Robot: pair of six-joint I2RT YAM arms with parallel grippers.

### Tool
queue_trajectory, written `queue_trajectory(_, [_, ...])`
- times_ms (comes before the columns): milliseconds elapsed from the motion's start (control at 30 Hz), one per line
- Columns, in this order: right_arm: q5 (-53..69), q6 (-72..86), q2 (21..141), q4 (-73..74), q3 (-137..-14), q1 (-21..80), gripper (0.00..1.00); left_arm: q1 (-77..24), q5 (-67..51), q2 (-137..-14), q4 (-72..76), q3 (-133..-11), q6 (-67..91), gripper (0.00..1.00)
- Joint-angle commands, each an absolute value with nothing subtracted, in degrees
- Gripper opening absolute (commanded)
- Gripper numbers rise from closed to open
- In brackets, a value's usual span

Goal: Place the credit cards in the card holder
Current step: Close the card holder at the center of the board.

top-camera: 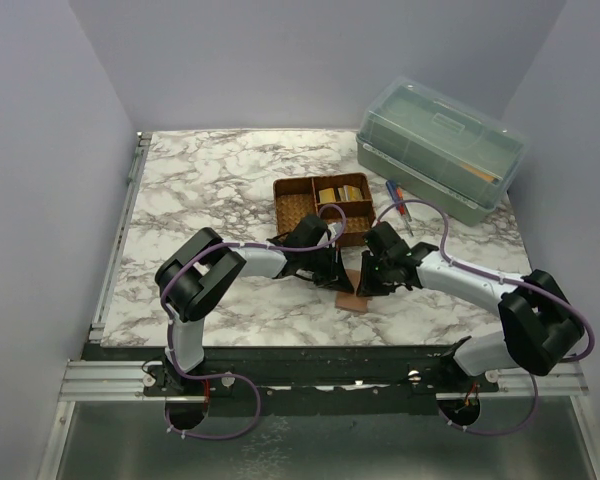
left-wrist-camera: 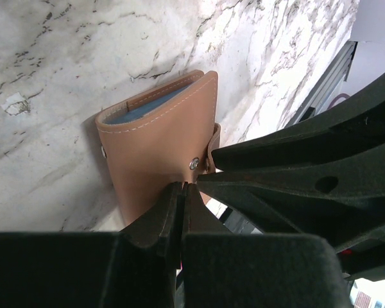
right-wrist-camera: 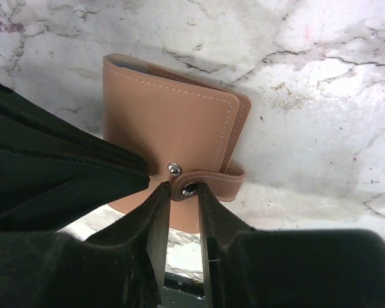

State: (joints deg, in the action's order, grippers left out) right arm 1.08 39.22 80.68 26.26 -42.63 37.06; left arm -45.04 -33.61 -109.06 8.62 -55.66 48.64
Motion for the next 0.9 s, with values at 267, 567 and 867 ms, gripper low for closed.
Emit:
queue_trajectory(267, [-1.8, 41.3, 79.5, 26.6, -43.3, 37.3, 0.07, -46.0, -31.4, -110.4, 2.5, -55.0, 46.5, 0.0])
queue_trajectory(567, [0.3, 41.6, 79.1, 25.3, -42.7, 37.3, 0.2, -46.1, -31.6, -110.1, 2.5, -54.8, 46.4, 0.0])
queue_trajectory(867, [0.3, 41.9, 79.5, 25.4, -43.0, 37.3, 0.25, -46.0, -31.6, -109.9, 2.5, -54.6, 46.3, 0.0])
